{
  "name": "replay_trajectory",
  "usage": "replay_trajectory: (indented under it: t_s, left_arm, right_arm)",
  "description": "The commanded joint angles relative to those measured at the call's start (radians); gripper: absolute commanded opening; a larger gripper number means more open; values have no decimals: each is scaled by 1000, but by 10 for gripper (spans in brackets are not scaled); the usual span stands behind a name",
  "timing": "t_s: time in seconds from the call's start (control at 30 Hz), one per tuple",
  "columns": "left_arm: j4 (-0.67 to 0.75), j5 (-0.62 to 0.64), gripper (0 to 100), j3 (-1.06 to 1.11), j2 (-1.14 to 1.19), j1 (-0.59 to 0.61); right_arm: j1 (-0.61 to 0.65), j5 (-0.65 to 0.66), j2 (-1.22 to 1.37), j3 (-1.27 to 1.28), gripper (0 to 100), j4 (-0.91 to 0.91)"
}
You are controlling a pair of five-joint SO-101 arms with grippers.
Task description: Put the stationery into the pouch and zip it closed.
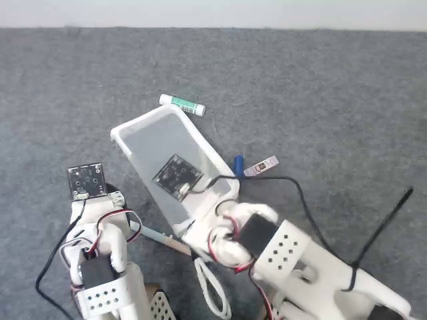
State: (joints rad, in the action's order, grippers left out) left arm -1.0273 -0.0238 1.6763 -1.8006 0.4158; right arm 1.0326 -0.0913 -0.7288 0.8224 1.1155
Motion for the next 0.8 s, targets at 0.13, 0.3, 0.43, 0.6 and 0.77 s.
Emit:
replay_trajectory:
  t_s: [0.13, 0.3, 0.43, 0.6, 0.77]
  left_arm:
    - [26, 2, 13, -28, -14, -2]
    - [26, 2, 13, -27, -14, -2]
    - [26, 2, 13, -25, -14, -2]
    - [28, 2, 13, -18, -14, -2]
    - [28, 0, 13, -18, -14, -2]
  right_arm:
    - [50, -150, 56, -8, 170, -1]
    - [51, -216, 248, -20, 166, -91]
    - [53, -224, 332, -23, 96, -185]
    - [54, -224, 337, -26, 113, -166]
    - [107, -229, 349, -26, 197, -119]
